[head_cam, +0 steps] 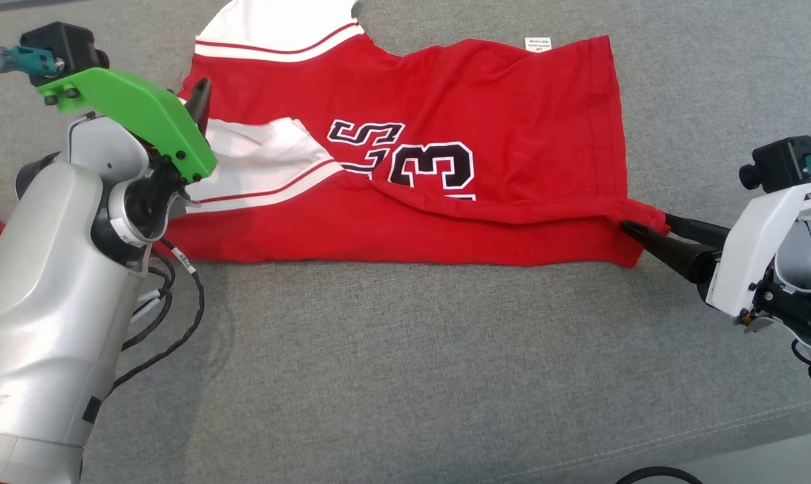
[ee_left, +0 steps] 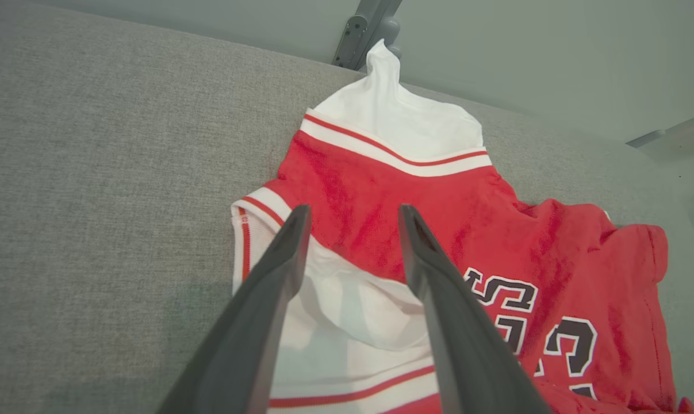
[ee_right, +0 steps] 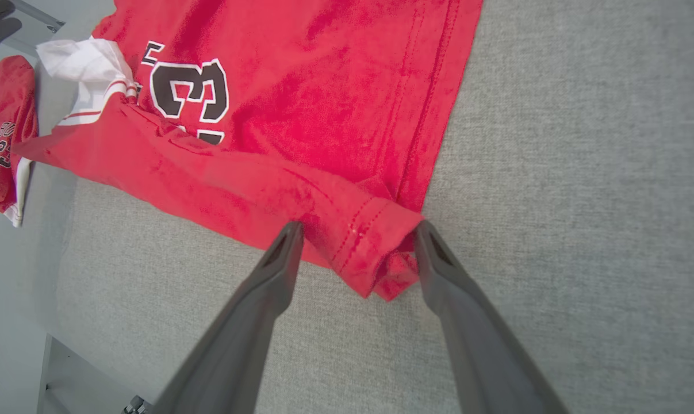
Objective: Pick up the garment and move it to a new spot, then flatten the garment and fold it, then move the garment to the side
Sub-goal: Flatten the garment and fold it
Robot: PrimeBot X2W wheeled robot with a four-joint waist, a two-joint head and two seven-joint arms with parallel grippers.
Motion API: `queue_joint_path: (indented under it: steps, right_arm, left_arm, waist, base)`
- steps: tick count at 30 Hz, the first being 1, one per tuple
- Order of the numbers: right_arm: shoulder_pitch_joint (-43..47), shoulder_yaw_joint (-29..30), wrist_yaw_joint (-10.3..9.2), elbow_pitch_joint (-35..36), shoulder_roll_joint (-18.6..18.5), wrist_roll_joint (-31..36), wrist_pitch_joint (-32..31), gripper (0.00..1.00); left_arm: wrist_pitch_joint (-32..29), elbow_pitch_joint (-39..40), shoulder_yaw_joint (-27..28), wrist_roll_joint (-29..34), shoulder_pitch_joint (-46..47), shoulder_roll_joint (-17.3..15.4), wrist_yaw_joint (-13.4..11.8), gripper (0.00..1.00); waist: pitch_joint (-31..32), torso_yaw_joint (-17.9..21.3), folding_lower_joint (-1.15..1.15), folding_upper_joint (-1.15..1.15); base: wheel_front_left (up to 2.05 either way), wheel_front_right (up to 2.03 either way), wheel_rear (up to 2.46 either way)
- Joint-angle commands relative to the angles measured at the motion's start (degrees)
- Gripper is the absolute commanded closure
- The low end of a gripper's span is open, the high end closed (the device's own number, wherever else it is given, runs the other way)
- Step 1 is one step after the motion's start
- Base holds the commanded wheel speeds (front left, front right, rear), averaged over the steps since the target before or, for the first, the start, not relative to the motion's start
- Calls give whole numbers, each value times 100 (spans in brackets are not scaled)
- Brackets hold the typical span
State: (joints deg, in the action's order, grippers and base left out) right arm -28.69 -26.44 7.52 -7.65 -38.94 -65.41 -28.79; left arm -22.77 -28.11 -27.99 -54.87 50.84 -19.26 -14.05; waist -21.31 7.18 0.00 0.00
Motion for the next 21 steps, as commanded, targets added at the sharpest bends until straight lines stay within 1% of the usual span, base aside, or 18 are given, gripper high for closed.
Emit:
queue_joint_path:
  steps: [1, 3, 5, 6, 9, 11, 13, 16, 19, 21]
  right_arm:
    - [38, 51, -6, -16, -3, -5, 96, 0]
    - [134, 128, -6, 61, -33, -34, 245, 0]
    - [270, 247, -6, 204, -92, -16, 495, 0]
    - [340, 275, -5, 325, -157, 103, 666, 0]
    - [662, 469, -5, 621, -340, 640, 1432, 0]
    - [976, 705, -5, 684, -352, 1028, 2003, 0]
    - [1259, 988, -5, 696, -333, 1617, 2555, 0]
    - [1755, 1523, -3, 579, 8, 2497, 3266, 0]
    - [2193, 2029, -4, 502, 583, 3347, 3832, 0]
    - [2435, 2300, -5, 481, 1009, 3843, 4101, 0]
  left_arm:
    - [74, -10, 76, -88, -18, -19, 35, 0]
    - [196, 66, 231, -189, -40, -13, 78, 0]
    - [350, 216, 301, -154, -84, -131, 151, 0]
    - [483, 331, 358, -122, -128, -202, 180, 0]
    - [882, 808, 517, -61, -436, -370, 238, 0]
    - [1109, 1189, 603, -4, -783, -531, 215, 0]
    - [1324, 1602, 630, 55, -1207, -684, 164, 0]
    - [1766, 2174, 664, 194, -1972, -768, 31, 0]
    - [2328, 2562, 671, 422, -2691, -781, -73, 0]
    - [2734, 2680, 665, 511, -3075, -683, -123, 0]
  waist:
    - [26, -14, 0, 0]
    - [59, -19, 0, 0]
    - [102, -20, 0, 0]
    - [134, -14, 0, 0]
    - [232, 2, 0, 0]
    - [307, 11, 0, 0]
    - [383, 28, 0, 0]
    - [482, 36, 0, 0]
    - [564, 33, 0, 0]
    - [610, 19, 0, 0]
  base:
    - [0, 0, 0]
    - [0, 0, 0]
    - [0, 0, 0]
    - [0, 0, 0]
    - [0, 0, 0]
    - [0, 0, 0]
    - [0, 0, 0]
    - [0, 0, 0]
    - [0, 0, 0]
    - [0, 0, 0]
